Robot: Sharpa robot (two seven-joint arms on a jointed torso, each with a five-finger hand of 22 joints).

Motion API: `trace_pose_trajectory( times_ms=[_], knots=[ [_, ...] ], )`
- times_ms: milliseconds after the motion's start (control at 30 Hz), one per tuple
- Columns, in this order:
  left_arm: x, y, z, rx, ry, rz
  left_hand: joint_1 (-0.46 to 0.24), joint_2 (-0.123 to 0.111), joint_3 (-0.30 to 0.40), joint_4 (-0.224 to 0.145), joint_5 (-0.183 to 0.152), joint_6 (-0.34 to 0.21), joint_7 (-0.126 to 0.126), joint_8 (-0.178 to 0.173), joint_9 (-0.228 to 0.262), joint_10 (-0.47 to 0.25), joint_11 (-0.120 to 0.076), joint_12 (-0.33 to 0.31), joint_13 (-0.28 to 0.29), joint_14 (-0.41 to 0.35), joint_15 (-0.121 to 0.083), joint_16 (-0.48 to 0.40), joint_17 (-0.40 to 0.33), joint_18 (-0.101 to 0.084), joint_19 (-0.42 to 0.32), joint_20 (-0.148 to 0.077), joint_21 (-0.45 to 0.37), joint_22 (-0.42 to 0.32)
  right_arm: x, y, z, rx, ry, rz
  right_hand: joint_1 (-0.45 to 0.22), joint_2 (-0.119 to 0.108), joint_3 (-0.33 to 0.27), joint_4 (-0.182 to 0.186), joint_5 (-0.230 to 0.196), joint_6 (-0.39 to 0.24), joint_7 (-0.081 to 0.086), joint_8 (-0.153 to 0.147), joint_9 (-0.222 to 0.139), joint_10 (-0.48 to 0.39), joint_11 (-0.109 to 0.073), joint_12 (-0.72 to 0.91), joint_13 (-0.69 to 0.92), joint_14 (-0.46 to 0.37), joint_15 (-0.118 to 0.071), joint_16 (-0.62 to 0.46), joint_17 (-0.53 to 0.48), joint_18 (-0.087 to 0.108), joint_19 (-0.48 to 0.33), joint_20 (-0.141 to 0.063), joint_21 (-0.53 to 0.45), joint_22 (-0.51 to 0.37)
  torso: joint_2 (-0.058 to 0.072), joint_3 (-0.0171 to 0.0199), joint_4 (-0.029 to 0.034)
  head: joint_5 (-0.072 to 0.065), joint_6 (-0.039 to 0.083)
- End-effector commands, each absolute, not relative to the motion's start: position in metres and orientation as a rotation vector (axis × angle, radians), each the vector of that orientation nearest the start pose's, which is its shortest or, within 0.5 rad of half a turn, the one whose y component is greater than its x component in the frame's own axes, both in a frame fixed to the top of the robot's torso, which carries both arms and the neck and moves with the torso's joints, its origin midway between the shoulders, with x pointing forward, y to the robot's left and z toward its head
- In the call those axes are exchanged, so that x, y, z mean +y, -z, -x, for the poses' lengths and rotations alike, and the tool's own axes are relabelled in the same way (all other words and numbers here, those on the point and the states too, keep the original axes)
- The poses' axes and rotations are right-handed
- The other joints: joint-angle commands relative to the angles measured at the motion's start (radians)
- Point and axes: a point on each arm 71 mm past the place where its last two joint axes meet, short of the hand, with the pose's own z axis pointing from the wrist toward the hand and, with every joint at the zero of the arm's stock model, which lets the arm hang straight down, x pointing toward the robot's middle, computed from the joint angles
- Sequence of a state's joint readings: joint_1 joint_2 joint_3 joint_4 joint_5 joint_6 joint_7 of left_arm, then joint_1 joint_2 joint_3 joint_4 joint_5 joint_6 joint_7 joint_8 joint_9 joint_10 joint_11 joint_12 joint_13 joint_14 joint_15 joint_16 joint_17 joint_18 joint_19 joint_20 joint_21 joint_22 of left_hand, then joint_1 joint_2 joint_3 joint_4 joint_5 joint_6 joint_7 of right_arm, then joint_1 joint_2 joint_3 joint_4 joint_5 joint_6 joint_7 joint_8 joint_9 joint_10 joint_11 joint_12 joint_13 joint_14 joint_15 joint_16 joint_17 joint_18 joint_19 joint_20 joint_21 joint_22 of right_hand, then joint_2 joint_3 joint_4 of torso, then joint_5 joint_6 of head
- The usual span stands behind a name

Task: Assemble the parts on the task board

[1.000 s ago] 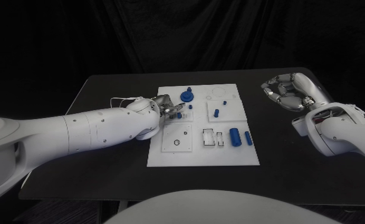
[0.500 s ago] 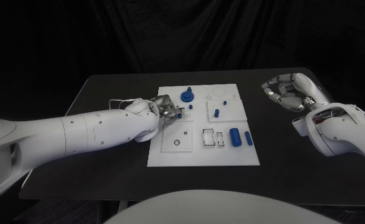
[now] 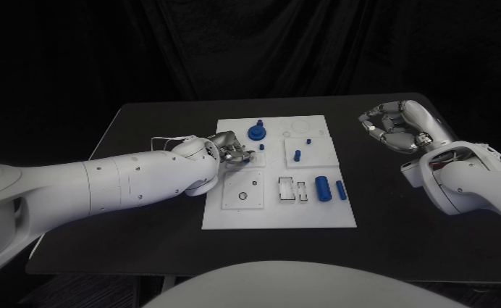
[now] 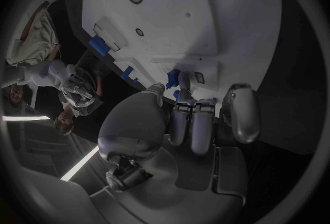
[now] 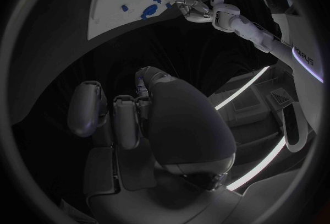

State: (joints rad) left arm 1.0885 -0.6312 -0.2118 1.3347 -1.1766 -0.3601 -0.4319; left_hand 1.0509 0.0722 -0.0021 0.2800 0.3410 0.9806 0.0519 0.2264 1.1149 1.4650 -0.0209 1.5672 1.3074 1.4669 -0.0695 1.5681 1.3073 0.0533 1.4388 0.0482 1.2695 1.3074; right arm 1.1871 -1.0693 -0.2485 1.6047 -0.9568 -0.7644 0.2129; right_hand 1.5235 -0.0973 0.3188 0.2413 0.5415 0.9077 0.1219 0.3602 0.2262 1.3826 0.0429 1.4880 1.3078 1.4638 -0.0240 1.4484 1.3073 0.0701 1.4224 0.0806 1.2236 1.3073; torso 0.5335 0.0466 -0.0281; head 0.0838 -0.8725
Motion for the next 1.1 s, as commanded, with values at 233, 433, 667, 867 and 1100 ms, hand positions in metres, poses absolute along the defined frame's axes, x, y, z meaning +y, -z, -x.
trace_pose_trajectory(
  times_ms=[233,433,667,867,1100],
  knots=[
    [0.1705,0.3230,-0.4621,2.113,0.393,0.251,0.043,0.000,0.018,-0.002,0.014,-0.009,0.000,-0.001,-0.009,0.106,0.003,0.004,0.263,0.104,0.002,0.003,0.264,0.012,-0.002,-0.003,-0.001,0.177,-0.3015,0.2263,-0.4308,1.458,-0.746,-0.323,-0.011,0.003,0.004,0.001,0.006,-0.005,-0.002,0.003,-0.001,-0.003,-0.002,-0.001,0.043,0.054,-0.003,-0.001,0.151,0.010,-0.006,0.000,-0.005,0.158,0.000,0.0000,-0.0008,0.002,0.000],
    [0.1704,0.3244,-0.4619,2.133,0.375,0.249,0.076,-0.004,0.035,-0.008,0.030,-0.008,-0.002,-0.004,-0.015,0.106,0.001,0.004,0.263,0.104,0.001,0.003,0.264,0.012,-0.001,-0.004,-0.001,0.177,-0.3015,0.2263,-0.4308,1.458,-0.745,-0.323,-0.011,0.003,0.004,0.001,0.006,-0.005,-0.002,0.003,-0.001,-0.003,-0.002,-0.001,0.043,0.054,-0.003,-0.001,0.151,0.010,-0.006,0.000,-0.005,0.158,0.000,0.0003,-0.0002,0.002,0.000],
    [0.1687,0.3250,-0.4618,2.141,0.373,0.244,0.126,-0.024,0.079,-0.019,0.089,-0.005,-0.007,-0.004,-0.023,0.106,-0.003,0.004,0.263,0.104,-0.003,0.003,0.264,0.012,0.000,-0.007,0.001,0.177,-0.3011,0.2264,-0.4310,1.458,-0.746,-0.322,-0.011,0.003,0.004,0.001,0.006,-0.005,-0.002,0.003,-0.001,-0.003,-0.002,-0.001,0.043,0.054,-0.003,-0.001,0.151,0.010,-0.006,0.000,-0.005,0.158,0.000,0.0003,-0.0004,0.002,0.000],
    [0.1683,0.3248,-0.4627,2.133,0.379,0.244,0.150,-0.044,0.144,-0.020,0.141,-0.004,-0.009,-0.003,-0.028,0.106,-0.005,0.004,0.263,0.104,-0.005,0.003,0.264,0.012,0.000,-0.010,0.000,0.177,-0.3015,0.2263,-0.4309,1.457,-0.746,-0.323,-0.011,0.003,0.004,0.001,0.006,-0.005,-0.002,0.003,-0.001,-0.003,-0.002,-0.001,0.043,0.054,-0.003,-0.001,0.151,0.010,-0.006,0.000,-0.005,0.158,0.000,0.0001,-0.0006,0.002,0.000],
    [0.1684,0.3239,-0.4634,2.119,0.395,0.242,0.155,-0.068,0.215,-0.016,0.165,-0.006,-0.009,0.001,-0.027,0.106,-0.006,0.004,0.263,0.104,-0.006,0.003,0.264,0.013,-0.001,-0.011,-0.002,0.176,-0.3019,0.2261,-0.4306,1.456,-0.745,-0.323,-0.011,0.003,0.004,0.001,0.006,-0.005,-0.002,0.003,-0.001,-0.003,-0.002,-0.001,0.043,0.054,-0.003,-0.001,0.151,0.010,-0.006,0.000,-0.005,0.158,0.000,0.0002,0.0002,0.000,0.000]
  ],
)
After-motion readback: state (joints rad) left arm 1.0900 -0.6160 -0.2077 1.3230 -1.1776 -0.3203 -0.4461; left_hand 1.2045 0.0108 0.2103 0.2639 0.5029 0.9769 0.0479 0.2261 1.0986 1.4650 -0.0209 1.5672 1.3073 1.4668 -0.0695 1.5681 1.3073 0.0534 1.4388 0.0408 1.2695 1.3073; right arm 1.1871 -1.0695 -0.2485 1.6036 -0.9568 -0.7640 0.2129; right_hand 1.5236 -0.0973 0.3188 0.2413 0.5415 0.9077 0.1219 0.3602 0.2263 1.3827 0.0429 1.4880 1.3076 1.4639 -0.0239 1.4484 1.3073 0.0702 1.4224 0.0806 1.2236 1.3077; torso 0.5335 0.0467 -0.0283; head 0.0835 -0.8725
